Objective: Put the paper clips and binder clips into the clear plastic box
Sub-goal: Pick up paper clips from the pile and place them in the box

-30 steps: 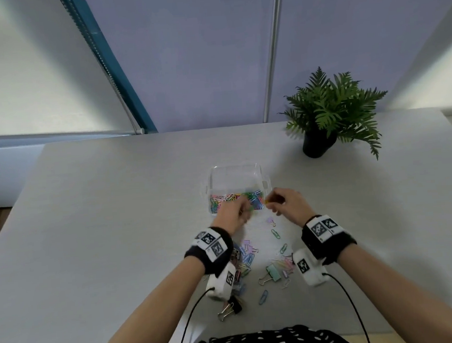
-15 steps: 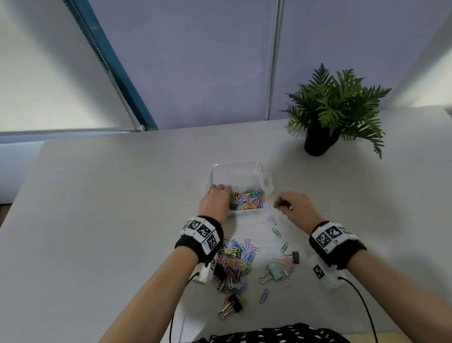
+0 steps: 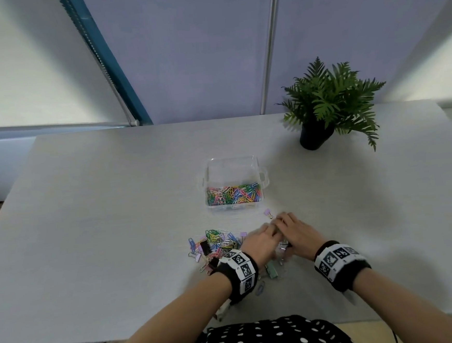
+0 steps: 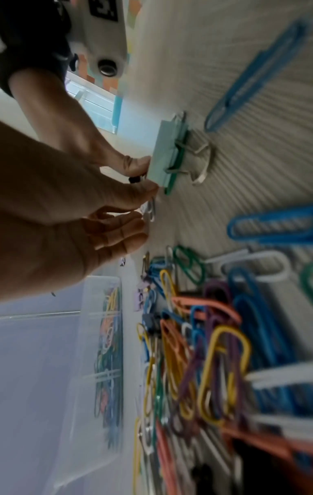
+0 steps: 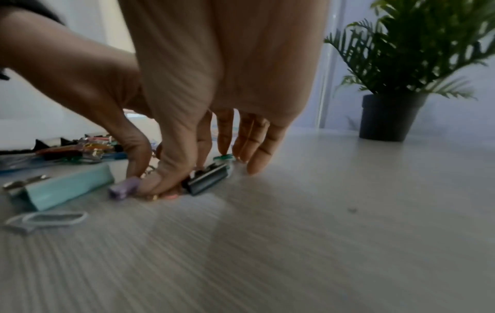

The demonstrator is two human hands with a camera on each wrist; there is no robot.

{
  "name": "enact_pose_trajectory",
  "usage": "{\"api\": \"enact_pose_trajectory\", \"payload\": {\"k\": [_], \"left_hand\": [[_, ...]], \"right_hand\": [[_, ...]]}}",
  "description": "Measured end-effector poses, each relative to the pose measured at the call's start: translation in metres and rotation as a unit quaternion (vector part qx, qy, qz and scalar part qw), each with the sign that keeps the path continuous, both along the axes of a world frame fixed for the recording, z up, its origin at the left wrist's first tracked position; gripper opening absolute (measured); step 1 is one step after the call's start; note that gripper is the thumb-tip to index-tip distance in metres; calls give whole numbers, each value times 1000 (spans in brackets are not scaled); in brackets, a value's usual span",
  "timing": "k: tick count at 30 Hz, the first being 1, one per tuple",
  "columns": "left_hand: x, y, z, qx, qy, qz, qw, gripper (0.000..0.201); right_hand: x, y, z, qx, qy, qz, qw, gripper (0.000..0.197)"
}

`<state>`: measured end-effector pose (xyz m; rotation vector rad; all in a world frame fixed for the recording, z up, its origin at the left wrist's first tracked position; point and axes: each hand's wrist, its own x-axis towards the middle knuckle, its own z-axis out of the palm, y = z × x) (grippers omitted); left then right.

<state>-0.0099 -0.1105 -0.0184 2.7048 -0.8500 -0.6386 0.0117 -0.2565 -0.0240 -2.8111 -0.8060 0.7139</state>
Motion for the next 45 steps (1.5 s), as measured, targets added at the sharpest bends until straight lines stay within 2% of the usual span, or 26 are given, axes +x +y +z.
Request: {"api": "enact_pose_trajectory", "payload": {"k": [3,6,10,15,18,20,23,26,30,32,35,38,43,45], "left_hand": [[1,-1,2,-7,-6,26,1000,33],[2,-1,3,16,-7,42,999,29],[3,2,2,27,-1,68,997,28],[5,8,8,35,7,94,995,30],[7,11,10,33,15,95,995,31],[7,12,11,36,23,96,994,30],[9,11,11,38,28,95,994,29],[11,11,12,39,31,91,995,30],[14,16,10,-11,59,107,993,22],[18,22,9,-87,87,157,980,17],[26,32,17,-161,135,237,949,15],[33,45,22,-183,162,270,931,17],[42,70,27,-212,181,315,907,16],[51,79,30,-223,164,340,899,15]], "right_hand": [[3,-3,-5,40,15,-50,998,48],[7,-5,-6,65,33,-98,993,31],[7,-10,-6,78,39,-147,985,24],[6,-20,-2,148,60,-233,959,25],[6,-32,-2,172,19,-273,946,21],[6,-39,-6,142,-2,-290,946,21],[4,-42,-9,81,-36,-258,962,29],[7,-31,-1,99,-76,-164,979,31],[12,-15,0,65,-58,-81,993,28],[13,-13,-1,25,-34,-73,996,29],[10,-11,0,26,-24,-73,997,16],[3,-6,3,3,-19,-68,998,12],[-6,7,4,-74,-30,-29,996,30],[-4,10,4,-80,-25,-33,996,30]]}}
